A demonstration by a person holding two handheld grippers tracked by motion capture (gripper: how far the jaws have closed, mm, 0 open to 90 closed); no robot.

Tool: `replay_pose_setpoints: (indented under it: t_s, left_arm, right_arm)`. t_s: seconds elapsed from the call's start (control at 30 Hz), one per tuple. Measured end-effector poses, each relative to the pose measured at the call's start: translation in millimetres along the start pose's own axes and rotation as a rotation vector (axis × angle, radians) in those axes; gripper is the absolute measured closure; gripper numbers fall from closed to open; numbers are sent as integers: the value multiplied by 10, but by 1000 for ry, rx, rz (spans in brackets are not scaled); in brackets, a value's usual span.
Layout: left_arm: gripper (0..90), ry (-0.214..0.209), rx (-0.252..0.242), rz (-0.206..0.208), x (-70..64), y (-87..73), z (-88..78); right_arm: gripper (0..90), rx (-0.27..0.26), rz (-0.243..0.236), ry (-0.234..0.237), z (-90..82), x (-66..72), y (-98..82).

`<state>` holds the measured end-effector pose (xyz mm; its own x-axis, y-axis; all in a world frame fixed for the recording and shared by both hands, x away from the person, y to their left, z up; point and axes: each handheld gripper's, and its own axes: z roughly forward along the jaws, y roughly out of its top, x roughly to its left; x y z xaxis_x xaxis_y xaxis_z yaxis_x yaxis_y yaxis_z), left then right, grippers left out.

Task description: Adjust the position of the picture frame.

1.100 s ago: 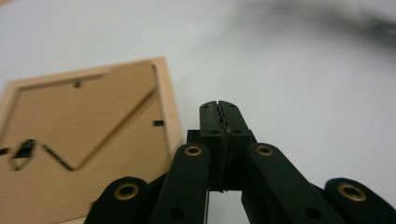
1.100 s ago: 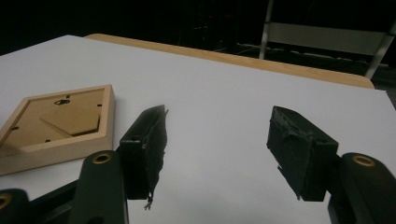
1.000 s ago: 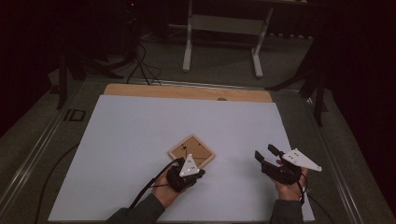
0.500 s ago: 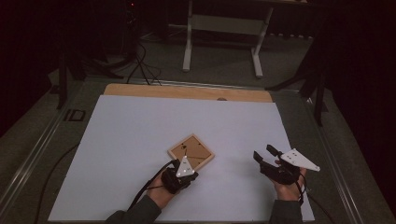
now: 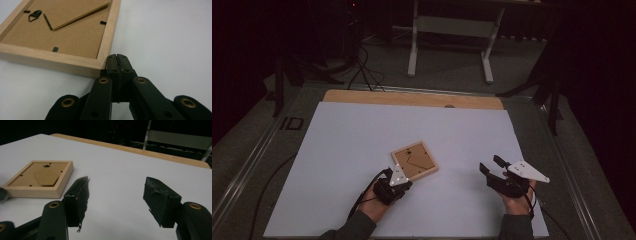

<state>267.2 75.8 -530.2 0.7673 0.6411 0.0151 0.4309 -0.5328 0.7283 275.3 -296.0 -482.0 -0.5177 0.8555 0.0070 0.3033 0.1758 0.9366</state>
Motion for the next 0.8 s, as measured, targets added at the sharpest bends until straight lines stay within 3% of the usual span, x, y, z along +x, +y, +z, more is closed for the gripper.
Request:
replay_pose_setpoints:
  t_s: [0.37, 0.5, 0.8]
  left_arm:
    - [898, 39, 11, -45, 137, -50, -49]
    - [898, 52, 10, -60, 174, -63, -66]
    - [898, 61, 4, -102, 281, -81, -95]
  right_arm:
    - [408, 24, -9, 6, 97, 101, 39]
    - [481, 31, -5, 22, 149, 152, 79]
    - [781, 117, -78, 61, 484, 383, 184]
